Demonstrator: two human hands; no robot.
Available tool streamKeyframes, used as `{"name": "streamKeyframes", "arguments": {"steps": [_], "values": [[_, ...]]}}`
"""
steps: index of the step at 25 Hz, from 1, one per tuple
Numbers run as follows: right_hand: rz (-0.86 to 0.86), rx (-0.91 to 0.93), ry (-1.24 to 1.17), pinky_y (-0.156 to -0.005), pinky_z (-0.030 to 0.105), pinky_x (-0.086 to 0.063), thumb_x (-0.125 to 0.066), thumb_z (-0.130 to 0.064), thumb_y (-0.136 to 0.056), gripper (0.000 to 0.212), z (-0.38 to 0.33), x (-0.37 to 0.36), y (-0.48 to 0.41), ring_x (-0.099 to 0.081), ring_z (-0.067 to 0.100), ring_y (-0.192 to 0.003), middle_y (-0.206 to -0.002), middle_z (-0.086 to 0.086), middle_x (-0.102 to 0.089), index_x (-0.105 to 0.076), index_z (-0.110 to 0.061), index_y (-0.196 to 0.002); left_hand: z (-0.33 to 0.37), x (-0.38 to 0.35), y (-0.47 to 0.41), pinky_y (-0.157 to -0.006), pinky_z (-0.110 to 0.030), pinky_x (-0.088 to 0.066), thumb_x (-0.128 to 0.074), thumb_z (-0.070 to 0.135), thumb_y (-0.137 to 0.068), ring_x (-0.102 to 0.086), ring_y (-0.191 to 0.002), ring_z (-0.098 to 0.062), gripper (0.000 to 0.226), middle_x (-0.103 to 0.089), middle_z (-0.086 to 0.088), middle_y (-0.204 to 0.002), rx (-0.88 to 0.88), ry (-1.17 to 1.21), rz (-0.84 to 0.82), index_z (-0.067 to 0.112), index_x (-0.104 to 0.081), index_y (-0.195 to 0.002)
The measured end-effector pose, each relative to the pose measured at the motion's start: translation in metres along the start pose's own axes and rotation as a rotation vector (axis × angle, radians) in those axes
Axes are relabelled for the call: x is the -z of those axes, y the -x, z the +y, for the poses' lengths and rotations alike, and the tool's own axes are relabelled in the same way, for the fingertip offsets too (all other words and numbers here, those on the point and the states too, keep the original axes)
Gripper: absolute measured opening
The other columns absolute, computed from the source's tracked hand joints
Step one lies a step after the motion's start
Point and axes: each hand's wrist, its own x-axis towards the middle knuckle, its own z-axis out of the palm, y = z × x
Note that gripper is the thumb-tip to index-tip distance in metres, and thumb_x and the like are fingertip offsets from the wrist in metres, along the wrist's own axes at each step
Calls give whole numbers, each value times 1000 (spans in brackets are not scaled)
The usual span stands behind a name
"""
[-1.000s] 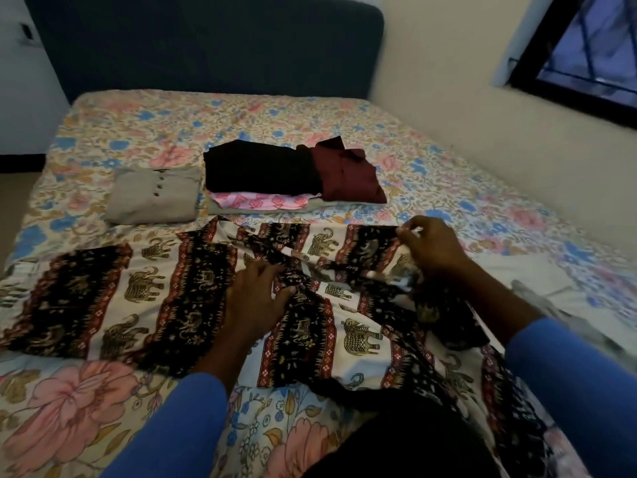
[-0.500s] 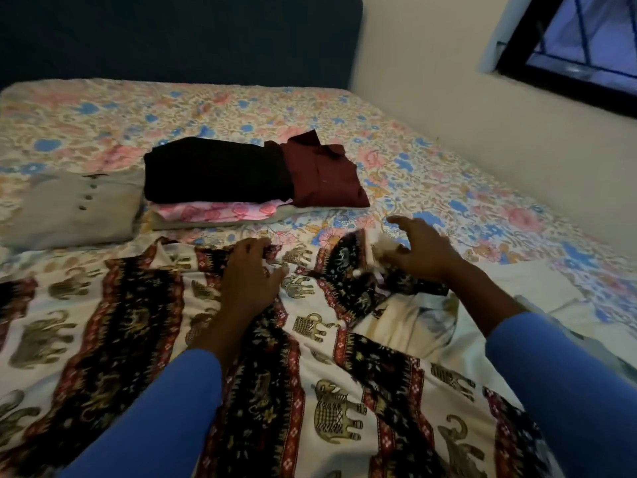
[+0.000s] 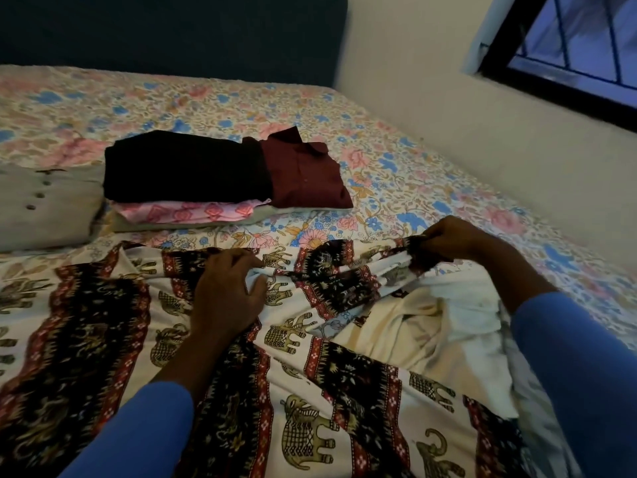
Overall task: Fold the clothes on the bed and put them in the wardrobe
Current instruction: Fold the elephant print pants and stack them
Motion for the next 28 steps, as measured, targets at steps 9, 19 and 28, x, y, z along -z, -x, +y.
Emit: {"name": "streamKeyframes", "arguments": {"steps": [9,19,28], "values": [[-131,177,404,-84,34,-56,-77,-15,-87,41,-18,-32,5,-64,22,-102,-122,2,-69,-70,-26,-126,11,12,-22,-83,-43,-56,-67,48,-89,-58,-113,-25,24,-65,6,-114,135,-50,-155,34,-71,-109],[491,-5,-893,-104,45,-52,-73,-7,-91,45,-42,9,-63,-60,27,-119,-135,14,-60,-63,-15,-134,0,15,-94,-80,-33,-53,-71,23,-95,-64,-100,-24,35,-61,-12,-122,103,229,-87,18,-58,-127],[507,-321,-36,-83,41,-47,-52,-40,-101,30,11,-124,-5,-61,35,-106,-113,15,-67,-65,-16,-115,-21,-17,-68,-86,-50,-45,-74,26,-89,-54,-105,-37,21,-58,-16,-118,-335,-437,62,11,-71,-103]]}}
